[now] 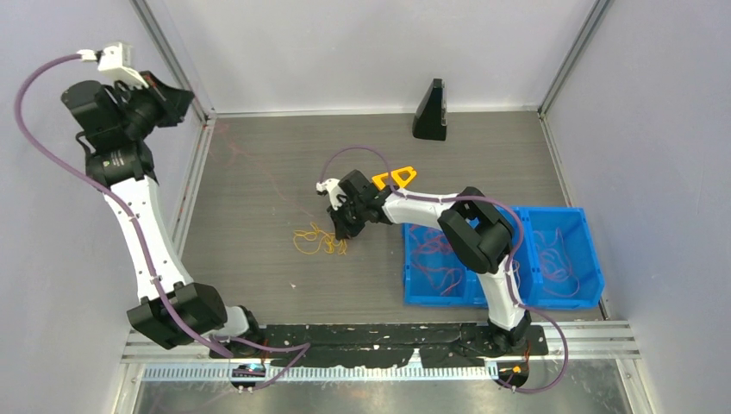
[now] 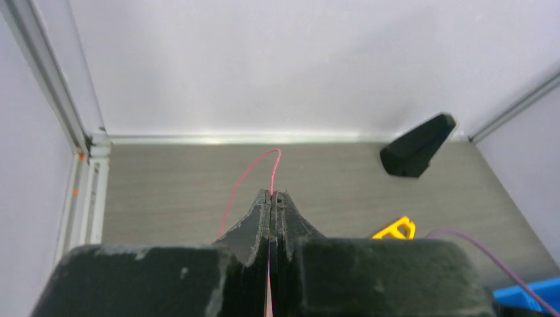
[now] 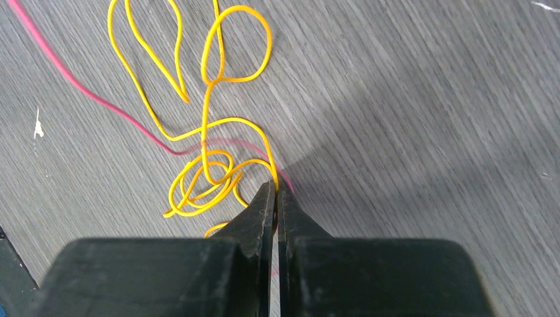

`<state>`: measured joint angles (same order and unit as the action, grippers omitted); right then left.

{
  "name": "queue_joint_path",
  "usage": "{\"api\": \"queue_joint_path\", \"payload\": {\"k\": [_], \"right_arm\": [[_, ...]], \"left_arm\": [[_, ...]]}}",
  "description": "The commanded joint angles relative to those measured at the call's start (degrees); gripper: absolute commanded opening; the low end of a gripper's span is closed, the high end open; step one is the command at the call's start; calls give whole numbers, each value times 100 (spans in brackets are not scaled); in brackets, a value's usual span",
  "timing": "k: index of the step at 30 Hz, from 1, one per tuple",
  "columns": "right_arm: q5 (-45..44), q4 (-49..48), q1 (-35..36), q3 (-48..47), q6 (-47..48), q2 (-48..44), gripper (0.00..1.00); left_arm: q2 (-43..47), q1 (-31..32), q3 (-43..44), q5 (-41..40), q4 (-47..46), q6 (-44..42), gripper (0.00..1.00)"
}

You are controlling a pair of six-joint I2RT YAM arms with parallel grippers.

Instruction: Untangle the cables

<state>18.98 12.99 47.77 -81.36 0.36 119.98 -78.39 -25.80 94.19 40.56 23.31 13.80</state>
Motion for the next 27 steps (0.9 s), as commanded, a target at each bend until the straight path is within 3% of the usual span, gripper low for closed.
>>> {"api": "queue_joint_path", "payload": {"k": [1, 7, 11, 12, 15, 20, 23, 27], "right_arm": [[-302, 485, -22, 241, 168, -85, 5], [-150, 427, -21, 231, 117, -155, 5], [74, 348, -32, 161, 13, -287, 9], [225, 329, -38, 137, -3, -324, 17], [497, 250, -37, 79, -19, -537, 28], [841, 415, -171, -184, 51, -948, 65], [1144, 323, -395, -252, 84, -1300, 80], [1445, -94, -512, -363, 102, -1726, 91]], "left_arm": [[11, -202, 596, 65, -523, 607, 0], [39, -206, 774, 405, -743, 780, 0], [200, -198, 434, 853, -1089, 1082, 0], [259, -197, 350, 903, -1160, 1130, 0], [425, -194, 220, 913, -1298, 1167, 0], [569, -145, 55, 1438, -1652, 1669, 0], [727, -40, -168, 1593, -1733, 1779, 0], [920, 93, -340, 1721, -1948, 1955, 0]]}}
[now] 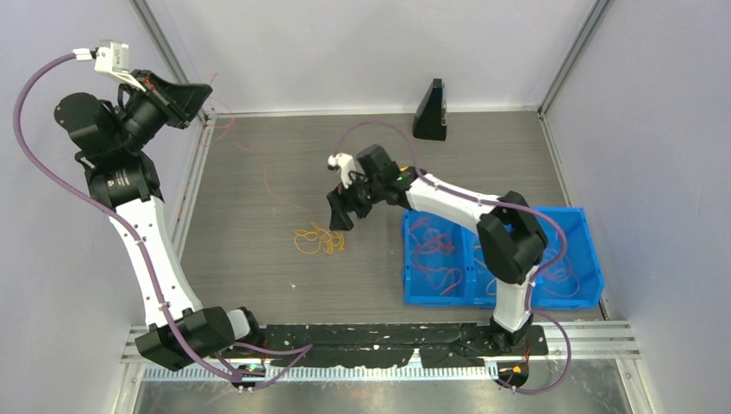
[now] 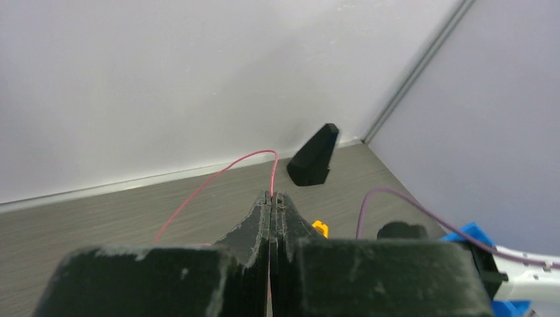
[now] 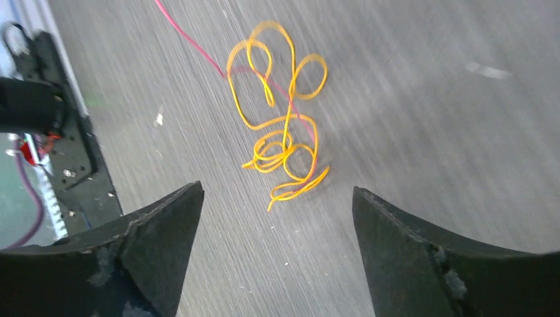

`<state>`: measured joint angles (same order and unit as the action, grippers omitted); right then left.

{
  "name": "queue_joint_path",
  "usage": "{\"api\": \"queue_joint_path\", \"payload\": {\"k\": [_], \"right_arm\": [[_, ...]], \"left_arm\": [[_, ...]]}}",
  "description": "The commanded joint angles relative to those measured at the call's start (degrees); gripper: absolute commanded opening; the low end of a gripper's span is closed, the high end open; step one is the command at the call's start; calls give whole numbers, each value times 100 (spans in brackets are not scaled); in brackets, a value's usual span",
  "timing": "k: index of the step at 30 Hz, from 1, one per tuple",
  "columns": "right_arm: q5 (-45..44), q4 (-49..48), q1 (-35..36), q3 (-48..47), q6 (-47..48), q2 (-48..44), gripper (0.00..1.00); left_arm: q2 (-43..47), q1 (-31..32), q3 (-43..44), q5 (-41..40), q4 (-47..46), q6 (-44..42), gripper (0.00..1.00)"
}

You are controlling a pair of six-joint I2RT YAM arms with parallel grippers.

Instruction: Untangle the cables

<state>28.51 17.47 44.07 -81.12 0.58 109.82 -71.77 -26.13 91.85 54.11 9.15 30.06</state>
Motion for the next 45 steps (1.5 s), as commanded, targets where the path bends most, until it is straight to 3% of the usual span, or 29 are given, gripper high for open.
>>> {"api": "queue_joint_path", "payload": {"k": [1, 5, 14, 20, 21, 22, 24, 25, 27, 36, 45], "right_arm": [[552, -745, -148, -417, 7, -761, 93], [698, -1384, -15, -756, -399, -681, 100], [655, -2090, 439, -2368, -832, 196, 96], [704, -2188, 794, -2297, -835, 615, 96], [701, -2205, 839, -2252, -820, 648, 99], [665, -2209, 853, -2174, -787, 712, 94], [339, -2138, 829, -2133, -761, 727, 57], [269, -2127, 817, -2118, -757, 642, 30], [158, -2133, 724, -2119, -720, 382, 9], [381, -2636, 263, -2641, -1209, -962, 6], [516, -2772, 245, -2145, -1543, -1415, 5]], "left_arm": [[275, 154, -117, 374, -575, 384, 0], [308, 204, -29, 404, -770, 668, 0], [421, 275, 86, 467, -1192, 1264, 0], [455, 270, 196, 317, -1179, 1422, 0], [458, 272, 189, 311, -1163, 1431, 0], [464, 275, 180, 304, -1165, 1428, 0], [476, 271, 146, 299, -1123, 1385, 0], [487, 275, 132, 286, -1036, 1304, 0], [510, 275, 73, 246, -860, 1106, 0], [579, 341, -989, 257, -720, 587, 0], [823, 993, -1795, 696, -647, 378, 0]]}}
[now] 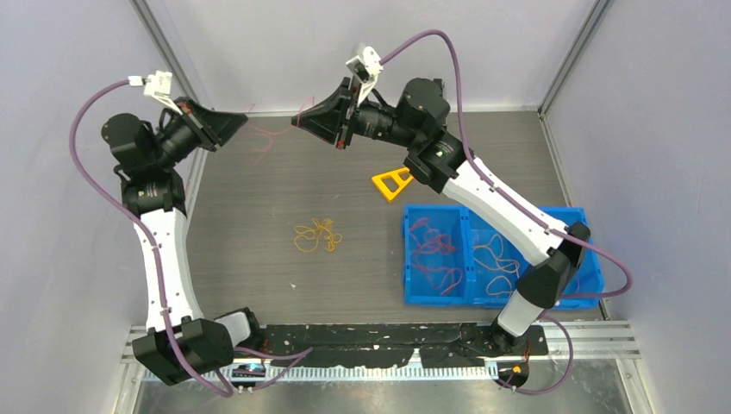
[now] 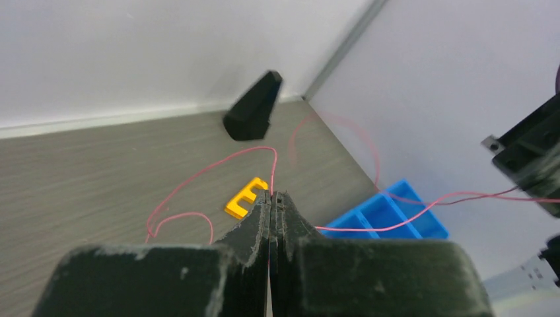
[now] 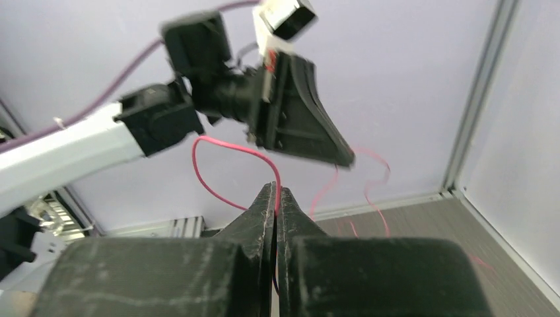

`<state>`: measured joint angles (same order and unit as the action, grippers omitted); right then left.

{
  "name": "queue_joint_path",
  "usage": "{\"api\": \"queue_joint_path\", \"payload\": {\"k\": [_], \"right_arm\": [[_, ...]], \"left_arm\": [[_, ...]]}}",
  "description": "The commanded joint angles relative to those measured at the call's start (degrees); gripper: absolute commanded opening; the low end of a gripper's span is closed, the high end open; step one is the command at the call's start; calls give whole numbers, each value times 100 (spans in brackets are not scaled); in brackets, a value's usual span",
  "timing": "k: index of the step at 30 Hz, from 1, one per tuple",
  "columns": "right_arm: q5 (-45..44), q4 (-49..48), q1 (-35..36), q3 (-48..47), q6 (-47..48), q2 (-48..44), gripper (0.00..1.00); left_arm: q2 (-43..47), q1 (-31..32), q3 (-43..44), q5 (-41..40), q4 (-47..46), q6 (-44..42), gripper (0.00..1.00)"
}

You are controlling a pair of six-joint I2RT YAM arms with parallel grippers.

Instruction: Untangle the cables

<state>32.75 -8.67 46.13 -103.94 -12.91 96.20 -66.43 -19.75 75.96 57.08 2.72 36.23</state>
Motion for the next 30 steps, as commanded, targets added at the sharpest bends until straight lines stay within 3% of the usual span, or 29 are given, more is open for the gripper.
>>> {"api": "queue_joint_path", "payload": {"k": [1, 8, 13, 22, 30], "right_arm": [[91, -164, 34, 218, -184, -116, 5], [228, 429, -24, 307, 419, -394, 7], [346, 767, -109, 1187, 1061, -885, 9], [431, 928, -104, 2164, 1491, -1686, 30], [404, 959, -67, 1811, 1524, -1508, 44]], "left_arm": [[379, 486, -334, 461, 97, -356, 0], [858, 1399, -750, 861, 343, -1049, 0], [933, 1657, -798, 1551, 342, -1136, 0], [820, 1772, -705, 1713, 418, -1188, 0], [650, 2412, -530, 1632, 848, -1566, 0]]}}
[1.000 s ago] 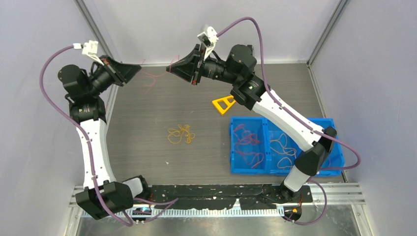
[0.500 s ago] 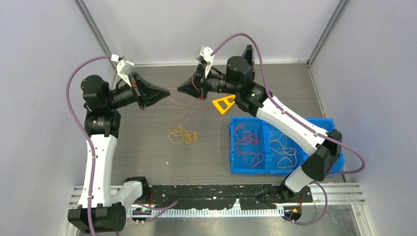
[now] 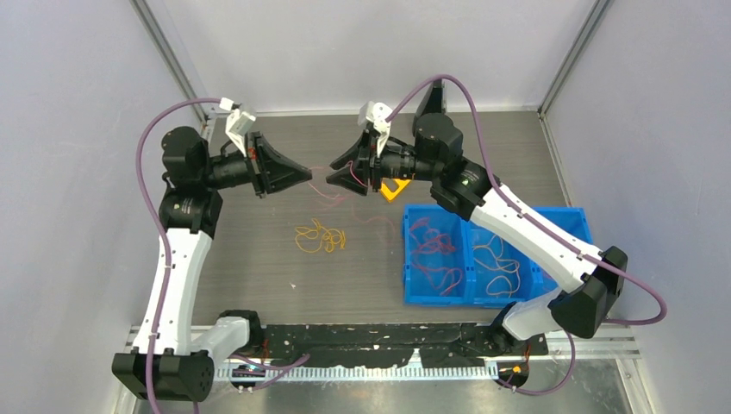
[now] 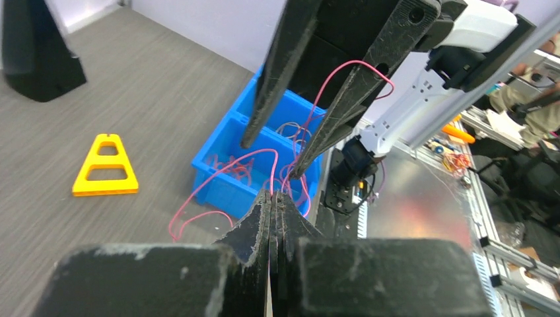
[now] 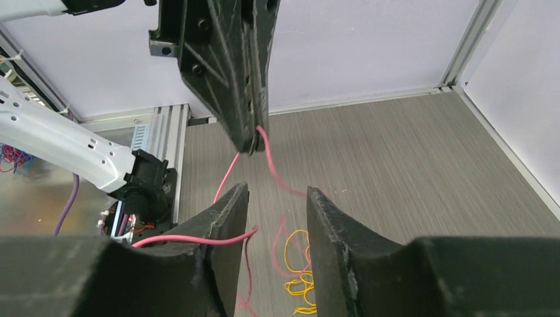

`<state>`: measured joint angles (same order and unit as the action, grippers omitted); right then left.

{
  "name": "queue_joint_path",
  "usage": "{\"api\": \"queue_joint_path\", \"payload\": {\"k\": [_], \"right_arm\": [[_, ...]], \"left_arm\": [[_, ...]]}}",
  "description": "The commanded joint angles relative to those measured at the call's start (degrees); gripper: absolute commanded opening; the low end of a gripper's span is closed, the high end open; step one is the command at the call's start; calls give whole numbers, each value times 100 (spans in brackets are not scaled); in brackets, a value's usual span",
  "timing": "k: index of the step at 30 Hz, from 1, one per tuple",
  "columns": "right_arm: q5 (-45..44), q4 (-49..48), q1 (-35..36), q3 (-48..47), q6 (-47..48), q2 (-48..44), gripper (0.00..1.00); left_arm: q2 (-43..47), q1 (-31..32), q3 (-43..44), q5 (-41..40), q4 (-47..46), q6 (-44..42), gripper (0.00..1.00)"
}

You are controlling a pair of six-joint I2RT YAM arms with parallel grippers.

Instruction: Untangle the cables

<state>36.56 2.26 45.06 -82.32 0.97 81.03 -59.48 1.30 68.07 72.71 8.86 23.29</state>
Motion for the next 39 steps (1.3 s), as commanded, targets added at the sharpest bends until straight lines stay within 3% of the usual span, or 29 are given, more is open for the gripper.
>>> {"api": "queue_joint_path", "payload": {"k": [1, 6, 10, 14, 16, 19, 21, 23, 26, 30, 35, 39], "right_arm": [[39, -45, 52, -384, 169, 53, 46], [18, 483, 101, -485, 663, 104, 44], [-59, 959, 97, -406, 1097, -90, 30], [-298, 1585, 80, -270, 1557, -441, 7], [-448, 1878, 16, -230, 1630, -656, 6], [-786, 2349, -195, -53, 1659, -1164, 5], [-1153, 2857, -337, 146, 1738, -1560, 5], [-1582, 3309, -503, 425, 1832, -2019, 5], [-2244, 3815, -737, 854, 1834, -2861, 5], [-3542, 4172, -998, 1243, 1412, -3609, 5], [-3474, 4437, -2018, 1074, 915, -3884, 5], [-3580, 4599, -2683, 251, 667, -3772, 6]], "left_arm": [[-63, 389, 278, 62, 245, -277, 0], [-117, 765, 381, 112, 267, -280, 0], [-136, 1006, 344, 133, 309, -305, 0], [-182, 1302, 337, 91, 313, -334, 0], [-235, 1483, 355, -13, 437, -384, 2], [-326, 1588, 376, -174, 666, -445, 58], [-376, 1569, 468, -332, 1133, -720, 79], [-421, 1546, 560, -494, 1565, -1142, 92], [-436, 1453, 465, -729, 1545, -1301, 99], [-587, 1417, 368, -813, 1308, -1256, 100], [-865, 1417, 245, -808, 834, -1006, 100], [-1060, 1423, 274, -848, 708, -1009, 99]]}}
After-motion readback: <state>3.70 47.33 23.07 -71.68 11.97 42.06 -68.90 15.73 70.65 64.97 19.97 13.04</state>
